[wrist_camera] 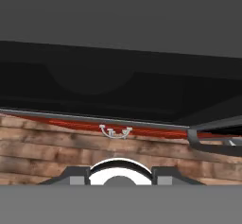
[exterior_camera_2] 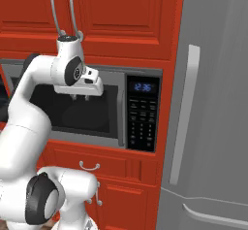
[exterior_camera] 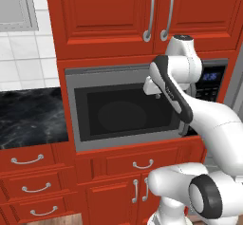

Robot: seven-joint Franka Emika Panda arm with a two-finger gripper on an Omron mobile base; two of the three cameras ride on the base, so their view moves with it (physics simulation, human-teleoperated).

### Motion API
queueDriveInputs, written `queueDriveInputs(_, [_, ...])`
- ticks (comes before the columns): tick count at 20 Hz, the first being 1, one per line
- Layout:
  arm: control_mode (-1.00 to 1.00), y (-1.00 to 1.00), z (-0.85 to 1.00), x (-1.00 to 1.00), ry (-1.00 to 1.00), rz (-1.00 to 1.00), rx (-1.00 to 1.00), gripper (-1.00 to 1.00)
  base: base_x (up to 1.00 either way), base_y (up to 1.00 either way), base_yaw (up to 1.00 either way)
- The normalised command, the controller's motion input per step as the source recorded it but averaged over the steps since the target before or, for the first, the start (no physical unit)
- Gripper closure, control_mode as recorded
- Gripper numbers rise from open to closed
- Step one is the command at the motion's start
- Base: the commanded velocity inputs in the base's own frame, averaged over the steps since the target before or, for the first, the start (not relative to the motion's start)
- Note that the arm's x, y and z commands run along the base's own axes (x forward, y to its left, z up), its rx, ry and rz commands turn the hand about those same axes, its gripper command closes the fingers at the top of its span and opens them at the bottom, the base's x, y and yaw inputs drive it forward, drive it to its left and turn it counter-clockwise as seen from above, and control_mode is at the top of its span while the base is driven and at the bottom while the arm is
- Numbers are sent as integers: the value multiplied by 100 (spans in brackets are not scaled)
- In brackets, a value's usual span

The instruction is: Open the cabinet. Pick the bowls from the counter and place them in the cabinet. Then close the cabinet.

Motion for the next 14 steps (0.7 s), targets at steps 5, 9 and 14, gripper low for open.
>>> queueDriveInputs(5, [-100,6,0,-27,-9,0,-3,-100,0,0,0])
queueDriveInputs(9, [-100,0,59,-29,-36,-2,-6,-100,0,0,0])
queueDriveInputs(14, [-100,0,86,-2,-31,0,-8,-100,0,0,0])
